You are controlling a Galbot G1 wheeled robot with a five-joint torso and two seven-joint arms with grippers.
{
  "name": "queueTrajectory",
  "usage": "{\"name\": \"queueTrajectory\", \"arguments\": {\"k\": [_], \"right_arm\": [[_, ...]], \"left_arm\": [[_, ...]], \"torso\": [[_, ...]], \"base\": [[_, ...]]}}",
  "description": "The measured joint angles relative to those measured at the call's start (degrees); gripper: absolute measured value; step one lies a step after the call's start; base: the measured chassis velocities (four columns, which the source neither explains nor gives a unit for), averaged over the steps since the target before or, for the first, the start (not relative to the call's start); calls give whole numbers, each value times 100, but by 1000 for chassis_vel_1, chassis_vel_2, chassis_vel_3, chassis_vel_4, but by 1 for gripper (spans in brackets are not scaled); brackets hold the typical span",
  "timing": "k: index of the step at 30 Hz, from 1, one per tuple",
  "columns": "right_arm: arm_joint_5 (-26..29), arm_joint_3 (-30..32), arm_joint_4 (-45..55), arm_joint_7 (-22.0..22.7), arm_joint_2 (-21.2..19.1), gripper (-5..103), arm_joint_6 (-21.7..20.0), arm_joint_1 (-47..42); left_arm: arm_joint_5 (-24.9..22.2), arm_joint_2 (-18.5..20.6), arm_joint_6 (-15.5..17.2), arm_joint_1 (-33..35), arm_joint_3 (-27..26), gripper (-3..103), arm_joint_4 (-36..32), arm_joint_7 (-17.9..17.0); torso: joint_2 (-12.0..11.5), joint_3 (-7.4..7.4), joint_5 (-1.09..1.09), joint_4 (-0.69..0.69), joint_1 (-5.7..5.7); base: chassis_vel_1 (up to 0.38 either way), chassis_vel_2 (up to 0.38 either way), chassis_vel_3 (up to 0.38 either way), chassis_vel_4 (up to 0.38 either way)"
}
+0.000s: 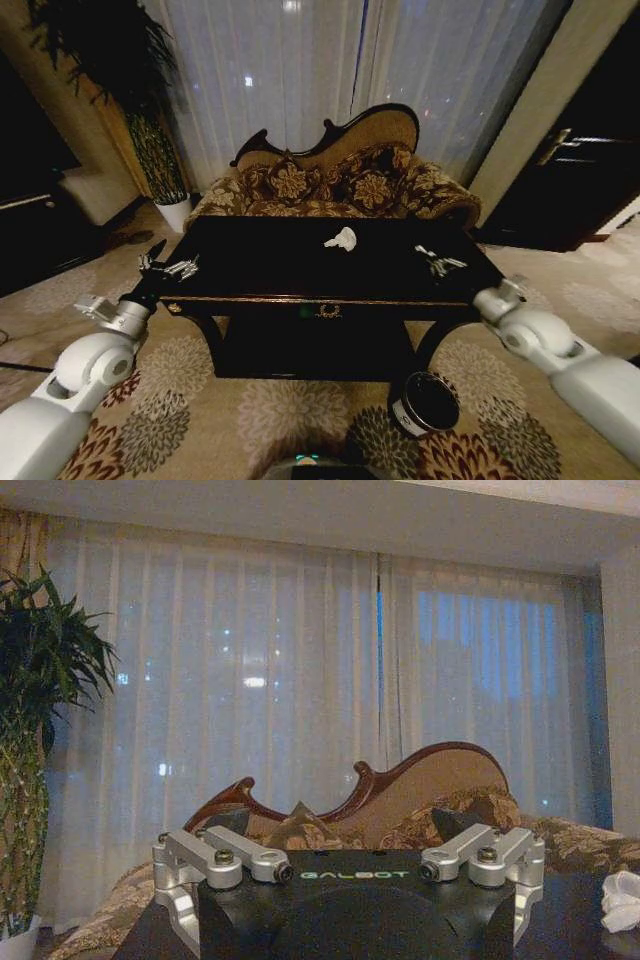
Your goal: Move to the front of the table and place the trash on the table into the trash bin.
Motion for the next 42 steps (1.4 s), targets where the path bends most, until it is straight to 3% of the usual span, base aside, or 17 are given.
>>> {"name": "queueTrajectory", "arguments": {"k": [7, 12, 19, 27, 36, 42], "right_arm": [[-128, 1061, -2, -216, 721, 0, 257, -1228], [-387, 1274, -134, -323, 1235, 0, 493, -1644], [-562, 1248, -482, -432, 1615, 0, 723, -1770], [-1136, 757, -1247, -509, 1937, 0, 1016, -1615], [-1918, -628, -2606, -502, 2401, 0, 1198, -427], [-2170, -1136, -3569, -502, 2518, 0, 1360, 206]], "left_arm": [[0, 0, 0, 1, 0, 100, 0, -1], [0, 0, 0, 0, 0, 100, 0, 0], [0, 0, 0, 0, 0, 100, 0, 0], [0, 0, 0, 0, 0, 100, 0, 0], [0, 0, 0, 0, 0, 100, 0, 0], [0, 0, 0, 0, 0, 100, 0, 0]], "torso": [[0, 0, 1, 0, 0], [0, 0, 1, 0, 0], [0, 0, 0, 0, -1], [0, 1, 0, 0, 0], [-1, 1, 1, 2, 0], [-1, 1, 1, 3, 0]], "base": [[0, 0, 0, 0], [0, 0, 0, 0], [0, 0, 0, 0], [0, 0, 0, 0], [0, 0, 0, 0], [0, 0, 0, 0]]}}
